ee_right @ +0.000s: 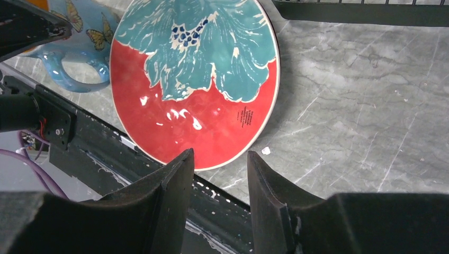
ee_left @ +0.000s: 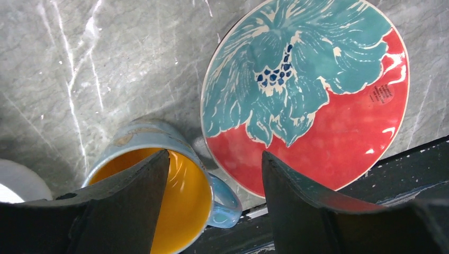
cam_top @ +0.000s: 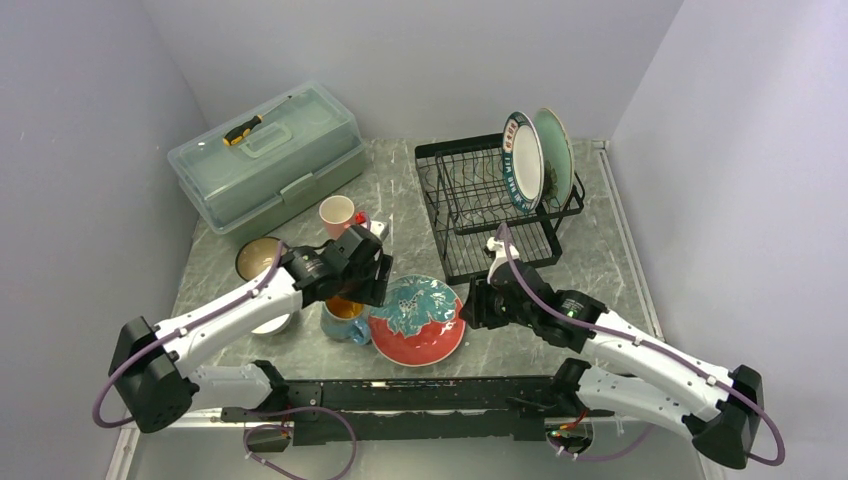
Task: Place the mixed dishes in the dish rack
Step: Pick up the plate from the corner of the board.
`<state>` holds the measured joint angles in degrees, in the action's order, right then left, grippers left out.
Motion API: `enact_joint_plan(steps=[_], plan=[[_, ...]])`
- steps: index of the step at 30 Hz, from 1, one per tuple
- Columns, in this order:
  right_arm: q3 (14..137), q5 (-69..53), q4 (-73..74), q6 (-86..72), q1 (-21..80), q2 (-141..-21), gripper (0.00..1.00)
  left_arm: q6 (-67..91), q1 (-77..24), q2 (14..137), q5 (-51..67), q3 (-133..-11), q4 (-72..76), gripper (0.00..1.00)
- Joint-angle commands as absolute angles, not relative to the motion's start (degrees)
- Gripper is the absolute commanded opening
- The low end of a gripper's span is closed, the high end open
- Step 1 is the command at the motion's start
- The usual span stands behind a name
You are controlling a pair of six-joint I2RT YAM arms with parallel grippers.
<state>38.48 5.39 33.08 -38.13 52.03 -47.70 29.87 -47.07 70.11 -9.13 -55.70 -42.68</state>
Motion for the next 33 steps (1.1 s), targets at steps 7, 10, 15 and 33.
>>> enact_joint_plan(steps=[7, 10, 15, 33], plan=[[41.5, 5.3, 30.6, -38.1, 53.2, -50.0, 0.44, 31.6, -46.9, 66.3, -11.8, -54.7, -44.5, 0.7], [41.5, 5.5, 30.5, -38.2, 53.6, -50.2, 0.44, 32.0, -46.9, 65.7, -12.2, -54.4, -45.2, 0.71], [41.0, 5.7, 29.9, -38.7, 54.0, -50.3, 0.44, 33.6, -46.9, 64.3, -13.8, -54.4, -47.6, 0.72], [40.9, 7.2, 30.9, -38.6, 55.0, -48.9, 0.44, 33.3, -46.9, 59.0, -4.1, -60.8, -47.3, 0.77]])
